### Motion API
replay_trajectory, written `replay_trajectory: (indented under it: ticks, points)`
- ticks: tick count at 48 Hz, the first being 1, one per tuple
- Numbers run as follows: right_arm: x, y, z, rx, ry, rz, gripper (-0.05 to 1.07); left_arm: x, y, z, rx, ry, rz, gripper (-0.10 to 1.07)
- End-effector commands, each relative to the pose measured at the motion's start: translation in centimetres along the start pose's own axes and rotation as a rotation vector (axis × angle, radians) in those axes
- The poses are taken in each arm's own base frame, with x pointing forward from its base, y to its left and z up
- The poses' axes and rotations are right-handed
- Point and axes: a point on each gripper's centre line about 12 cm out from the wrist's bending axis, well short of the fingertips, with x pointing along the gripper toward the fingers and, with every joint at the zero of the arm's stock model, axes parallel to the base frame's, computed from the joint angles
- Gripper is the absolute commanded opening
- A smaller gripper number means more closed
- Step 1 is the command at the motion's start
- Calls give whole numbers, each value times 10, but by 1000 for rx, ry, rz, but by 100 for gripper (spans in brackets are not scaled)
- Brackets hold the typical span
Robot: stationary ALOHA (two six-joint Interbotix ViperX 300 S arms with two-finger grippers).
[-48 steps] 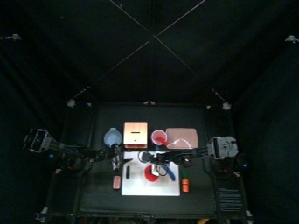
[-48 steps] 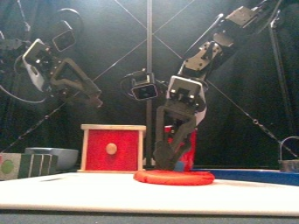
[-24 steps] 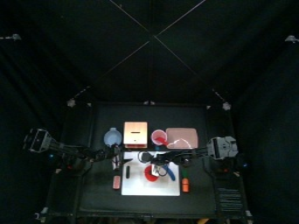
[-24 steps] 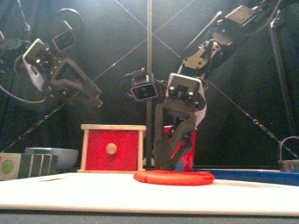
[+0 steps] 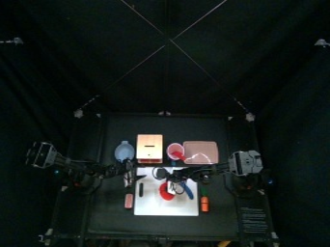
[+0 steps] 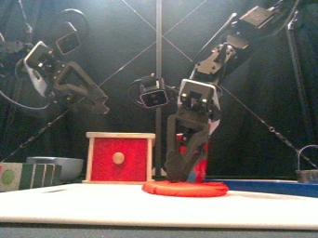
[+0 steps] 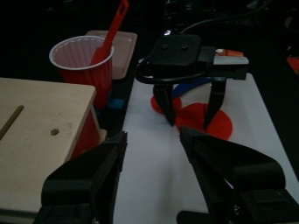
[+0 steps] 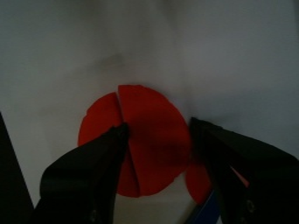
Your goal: Place top half of cut dough on plate
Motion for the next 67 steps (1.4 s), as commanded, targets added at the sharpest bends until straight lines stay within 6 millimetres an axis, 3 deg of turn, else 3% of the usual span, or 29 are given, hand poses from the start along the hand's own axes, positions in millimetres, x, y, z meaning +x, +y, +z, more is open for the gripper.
replay_trajectory:
  ticks: [1,16,31,43,67]
  points:
    - [-5,3,3,0,-14,7,87,1,-1,6,-3,-22,-1,87]
    - [0,7,0,-17,0,9,84,0,0,5,-13,-17,5,87]
    - [3,10,-3,-23,9,9,65,0,0,5,-13,-18,5,87]
    - [1,10,-2,-38,11,4,65,0,0,3,-14,-13,7,87]
    - [-59,23,22,-89,-88,30,65,0,1,3,-22,-12,12,87]
